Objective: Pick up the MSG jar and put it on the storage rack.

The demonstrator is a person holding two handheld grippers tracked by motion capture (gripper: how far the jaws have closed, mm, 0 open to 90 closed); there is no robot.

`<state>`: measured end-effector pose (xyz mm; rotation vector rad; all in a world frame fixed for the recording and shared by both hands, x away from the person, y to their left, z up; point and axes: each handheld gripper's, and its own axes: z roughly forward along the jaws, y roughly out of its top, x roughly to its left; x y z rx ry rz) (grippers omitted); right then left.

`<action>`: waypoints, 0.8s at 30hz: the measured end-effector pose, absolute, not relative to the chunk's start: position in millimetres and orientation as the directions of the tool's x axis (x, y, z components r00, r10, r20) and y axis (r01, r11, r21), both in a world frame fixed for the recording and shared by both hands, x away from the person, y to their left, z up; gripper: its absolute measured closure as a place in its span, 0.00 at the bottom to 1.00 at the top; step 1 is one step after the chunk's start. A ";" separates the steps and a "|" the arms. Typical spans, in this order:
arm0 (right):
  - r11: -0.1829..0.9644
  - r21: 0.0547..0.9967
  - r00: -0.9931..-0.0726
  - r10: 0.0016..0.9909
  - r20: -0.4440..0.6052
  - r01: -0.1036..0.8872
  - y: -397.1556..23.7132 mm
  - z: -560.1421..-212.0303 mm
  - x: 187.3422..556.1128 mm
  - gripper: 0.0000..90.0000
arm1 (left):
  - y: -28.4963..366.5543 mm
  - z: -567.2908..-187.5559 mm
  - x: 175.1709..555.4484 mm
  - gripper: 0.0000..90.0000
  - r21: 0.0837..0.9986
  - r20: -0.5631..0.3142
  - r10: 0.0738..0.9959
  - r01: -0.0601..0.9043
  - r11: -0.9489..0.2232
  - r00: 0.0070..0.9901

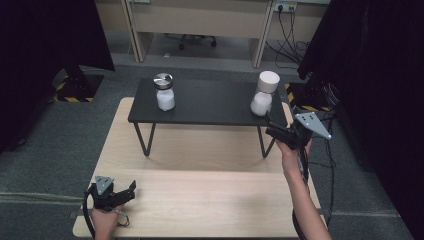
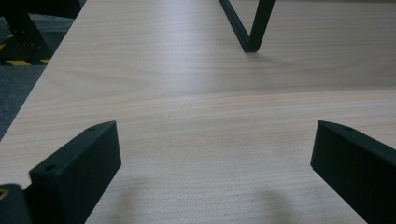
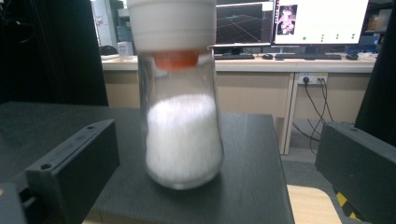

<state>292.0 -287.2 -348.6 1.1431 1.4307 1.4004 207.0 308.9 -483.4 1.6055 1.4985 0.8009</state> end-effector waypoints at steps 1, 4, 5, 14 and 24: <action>-0.022 0.998 -0.257 0.966 0.037 0.061 -287.7 -351.2 289.3 0.00 | 308.5 -483.2 207.2 0.01 0.866 -0.059 0.993 0.500 -0.002 0.106; -0.014 0.998 -0.249 0.968 0.028 0.057 -289.4 -359.3 281.4 0.00 | 308.0 -483.0 207.3 0.01 0.865 -0.059 0.992 0.502 -0.003 0.108; -0.012 0.998 -0.246 0.969 0.026 0.057 -289.9 -362.0 278.9 0.00 | 307.9 -482.8 207.4 0.01 0.865 -0.058 0.992 0.502 -0.004 0.108; 0.007 0.997 -0.219 0.976 0.010 0.075 -295.0 -389.1 255.6 0.00 | 307.0 -482.6 207.6 0.01 0.863 -0.051 0.992 0.504 -0.013 0.112; 0.034 0.990 -0.198 0.980 -0.006 0.137 -299.8 -419.0 233.6 0.00 | 306.4 -482.1 207.6 0.01 0.861 -0.044 0.992 0.507 -0.023 0.119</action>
